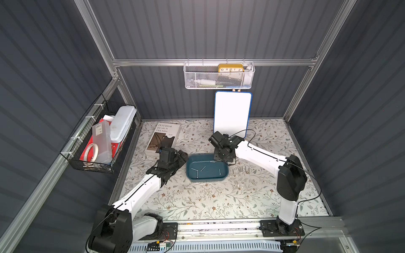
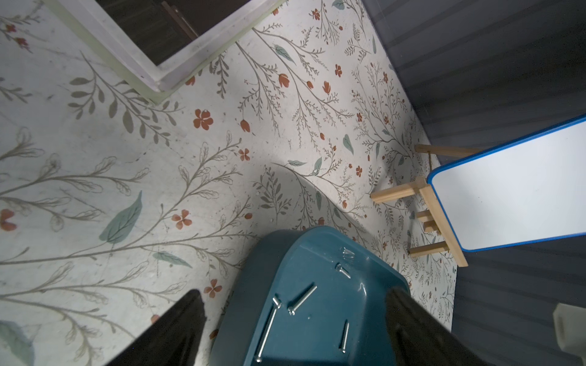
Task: Take out the screws from the storage box
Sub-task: Place the screw at the center of the board.
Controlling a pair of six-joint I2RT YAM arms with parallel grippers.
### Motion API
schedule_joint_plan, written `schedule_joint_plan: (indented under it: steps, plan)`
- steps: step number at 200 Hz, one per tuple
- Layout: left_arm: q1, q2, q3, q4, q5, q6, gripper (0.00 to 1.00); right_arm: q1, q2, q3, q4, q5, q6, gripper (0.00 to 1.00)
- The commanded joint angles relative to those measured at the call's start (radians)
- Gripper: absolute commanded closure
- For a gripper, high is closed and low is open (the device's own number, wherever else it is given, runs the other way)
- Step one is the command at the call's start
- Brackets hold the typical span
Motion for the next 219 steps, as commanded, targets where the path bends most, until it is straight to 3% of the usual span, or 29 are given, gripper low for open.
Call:
schedule_joint_plan:
  steps: [1,40,75,191,219]
  plan:
    - [0.004,0.023,-0.008,0.033,0.033,0.044,0.08,-0.035,-0.080,-0.085,-0.030,0.040,-0.017,1.00]
    - [0.004,0.086,0.003,0.055,0.046,0.077,0.08,-0.085,-0.201,-0.286,0.045,0.003,-0.100,1.00]
    - [0.004,0.126,0.011,0.065,0.045,0.099,0.08,-0.124,-0.200,-0.396,0.099,-0.073,-0.170,1.00]
    - [0.004,0.157,0.041,0.062,0.032,0.104,0.08,-0.173,-0.023,-0.400,0.150,-0.140,-0.365,0.96]
    - [0.004,0.161,0.040,0.061,0.030,0.104,0.08,-0.172,-0.022,-0.403,0.145,-0.134,-0.372,0.90]
